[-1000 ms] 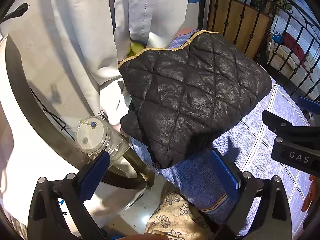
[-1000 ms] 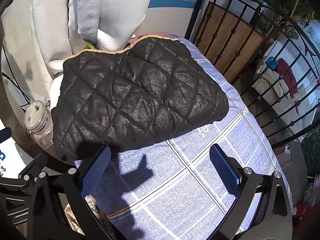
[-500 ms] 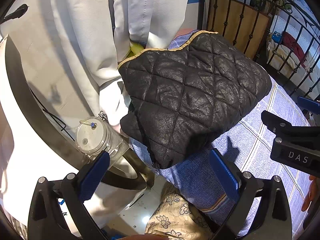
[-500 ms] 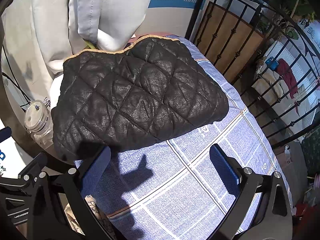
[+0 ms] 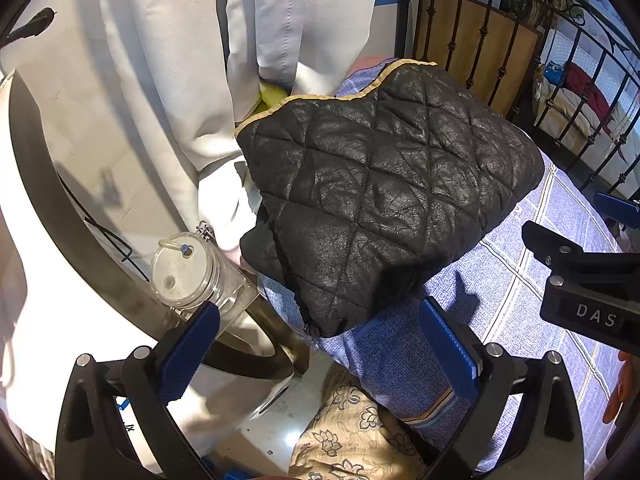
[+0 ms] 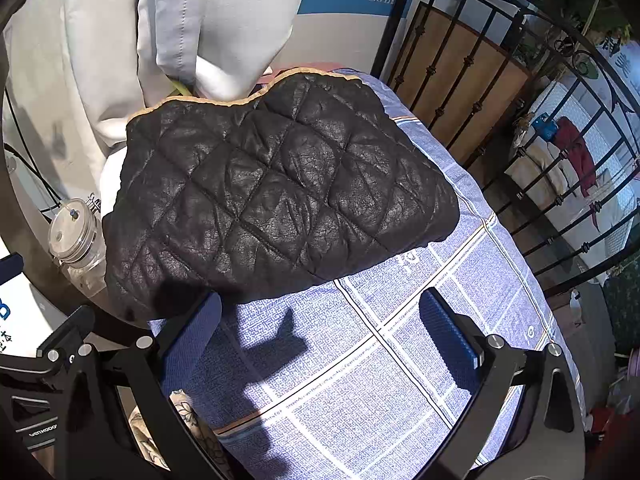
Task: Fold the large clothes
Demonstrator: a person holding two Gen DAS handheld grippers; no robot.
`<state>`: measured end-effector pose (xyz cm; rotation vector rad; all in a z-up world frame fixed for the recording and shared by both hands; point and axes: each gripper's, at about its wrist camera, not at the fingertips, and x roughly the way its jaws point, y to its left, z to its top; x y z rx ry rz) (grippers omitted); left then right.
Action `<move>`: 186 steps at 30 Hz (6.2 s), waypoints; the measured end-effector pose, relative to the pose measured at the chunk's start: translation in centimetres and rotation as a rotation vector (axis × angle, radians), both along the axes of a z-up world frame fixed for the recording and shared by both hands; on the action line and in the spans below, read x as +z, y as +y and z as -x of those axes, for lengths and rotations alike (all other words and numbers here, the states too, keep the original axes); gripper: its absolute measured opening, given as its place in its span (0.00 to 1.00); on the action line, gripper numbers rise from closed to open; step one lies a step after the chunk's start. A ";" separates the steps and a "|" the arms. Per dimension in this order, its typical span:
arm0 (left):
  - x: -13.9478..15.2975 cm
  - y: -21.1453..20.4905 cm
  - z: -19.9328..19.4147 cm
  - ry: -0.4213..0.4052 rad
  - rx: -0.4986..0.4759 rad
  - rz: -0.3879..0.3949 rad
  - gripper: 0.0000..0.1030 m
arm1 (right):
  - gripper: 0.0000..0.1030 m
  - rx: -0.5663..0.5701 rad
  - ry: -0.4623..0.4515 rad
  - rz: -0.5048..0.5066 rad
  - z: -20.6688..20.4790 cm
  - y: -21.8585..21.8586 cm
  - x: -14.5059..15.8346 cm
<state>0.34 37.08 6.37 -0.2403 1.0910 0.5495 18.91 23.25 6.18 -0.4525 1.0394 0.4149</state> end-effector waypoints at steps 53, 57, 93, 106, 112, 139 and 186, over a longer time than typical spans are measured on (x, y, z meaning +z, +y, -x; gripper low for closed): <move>-0.3 0.3 -0.3 0.000 -0.027 -0.016 0.94 | 0.95 0.010 0.006 0.004 0.2 0.0 -0.2; -0.3 0.3 -0.3 0.001 -0.028 -0.017 0.94 | 0.95 0.010 0.007 0.004 0.1 0.0 -0.2; -0.3 0.4 -0.3 0.002 -0.025 -0.018 0.94 | 0.95 0.013 0.008 0.006 0.2 0.0 -0.3; -0.4 0.2 -0.4 -0.004 -0.040 -0.011 0.94 | 0.95 0.012 0.010 0.005 0.2 -0.1 -0.4; 0.3 -0.2 -0.4 -0.060 -0.055 -0.024 0.94 | 0.95 0.009 0.010 0.003 0.1 -0.2 -0.4; -0.4 -0.1 -0.6 -0.007 -0.046 0.027 0.94 | 0.95 0.009 0.008 0.002 0.1 -0.2 -0.2; -0.2 -0.5 -1.2 -0.005 -0.068 0.013 0.94 | 0.95 -0.002 0.007 -0.005 -0.2 -0.4 -0.2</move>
